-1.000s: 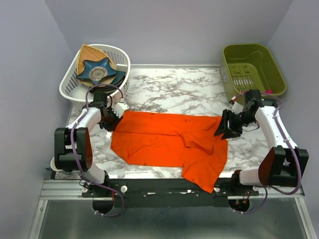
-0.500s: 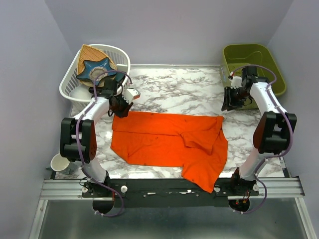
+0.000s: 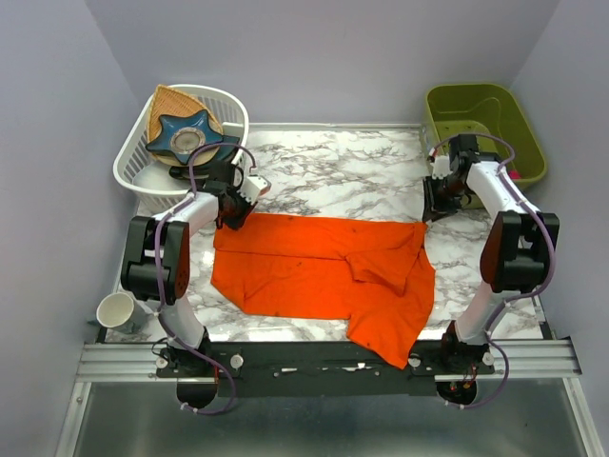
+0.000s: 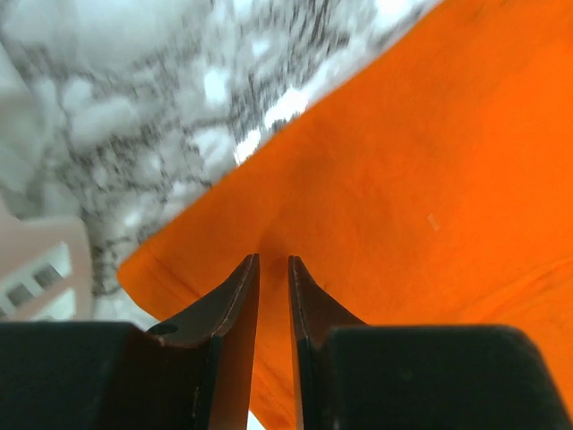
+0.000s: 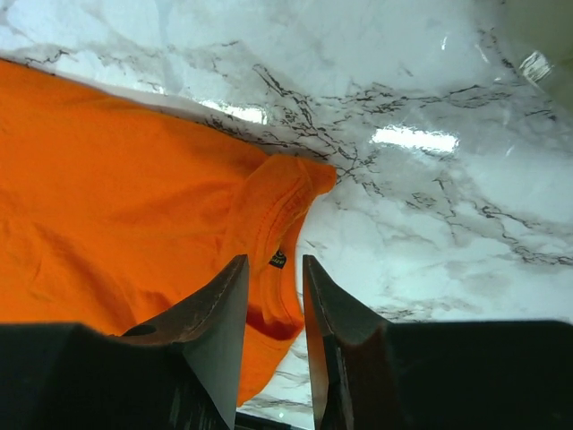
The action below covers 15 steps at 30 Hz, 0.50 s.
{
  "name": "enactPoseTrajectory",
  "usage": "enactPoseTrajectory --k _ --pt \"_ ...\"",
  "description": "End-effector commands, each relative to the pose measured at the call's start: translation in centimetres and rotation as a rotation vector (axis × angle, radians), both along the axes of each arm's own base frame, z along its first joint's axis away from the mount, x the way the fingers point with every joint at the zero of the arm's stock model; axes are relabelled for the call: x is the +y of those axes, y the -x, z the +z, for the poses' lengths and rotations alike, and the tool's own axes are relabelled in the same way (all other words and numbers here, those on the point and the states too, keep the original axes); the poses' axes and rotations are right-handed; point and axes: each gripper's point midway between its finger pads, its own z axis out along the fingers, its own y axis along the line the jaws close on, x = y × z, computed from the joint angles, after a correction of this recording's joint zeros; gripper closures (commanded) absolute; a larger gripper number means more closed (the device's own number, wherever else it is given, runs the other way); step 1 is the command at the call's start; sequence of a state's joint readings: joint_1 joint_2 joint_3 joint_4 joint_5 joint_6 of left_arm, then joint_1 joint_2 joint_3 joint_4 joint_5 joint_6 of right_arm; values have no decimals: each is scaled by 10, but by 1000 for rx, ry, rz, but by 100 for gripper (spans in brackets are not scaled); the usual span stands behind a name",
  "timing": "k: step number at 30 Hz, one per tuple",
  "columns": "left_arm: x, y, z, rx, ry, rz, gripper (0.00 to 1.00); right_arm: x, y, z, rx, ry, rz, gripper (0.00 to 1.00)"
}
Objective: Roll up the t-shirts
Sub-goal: Fold the T-shirt at the center of the board.
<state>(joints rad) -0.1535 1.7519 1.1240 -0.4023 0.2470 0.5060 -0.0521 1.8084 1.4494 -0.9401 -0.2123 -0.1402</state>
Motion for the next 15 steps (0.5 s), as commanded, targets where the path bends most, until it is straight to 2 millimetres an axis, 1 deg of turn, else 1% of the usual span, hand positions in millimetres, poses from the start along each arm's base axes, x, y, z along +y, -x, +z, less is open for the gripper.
enactPoseTrajectory --k 1,3,4,5,6,7,9,10,11,12,13,15 --pt "31 22 -31 34 -137 44 74 1 5 -7 10 31 18 61" --pt "39 29 -33 28 -175 46 75 1 5 -5 -4 41 33 61" --pt "42 36 -39 36 -188 45 75 2 5 -5 -8 44 41 61" --pt "45 40 -41 35 -199 46 75 2 6 -5 -5 47 51 61" --pt "49 42 -40 26 -218 50 76 3 7 -6 -4 52 72 61" --pt "52 49 -46 36 -231 51 76 3 8 -7 -1 57 81 61" --pt "58 54 -45 30 -254 58 76 5 10 -9 4 57 94 61" --pt "61 63 -50 44 -260 56 76 6 10 -11 11 51 99 60" --pt "63 66 -51 46 -261 57 77 7 10 -12 15 46 103 60" --pt "67 69 -49 42 -262 65 77 8 9 -12 14 47 103 59" --pt "73 77 -52 56 -281 76 77 10 6 -13 7 50 105 56" --pt "83 79 -49 45 -290 109 77 11 4 -13 10 41 106 52"
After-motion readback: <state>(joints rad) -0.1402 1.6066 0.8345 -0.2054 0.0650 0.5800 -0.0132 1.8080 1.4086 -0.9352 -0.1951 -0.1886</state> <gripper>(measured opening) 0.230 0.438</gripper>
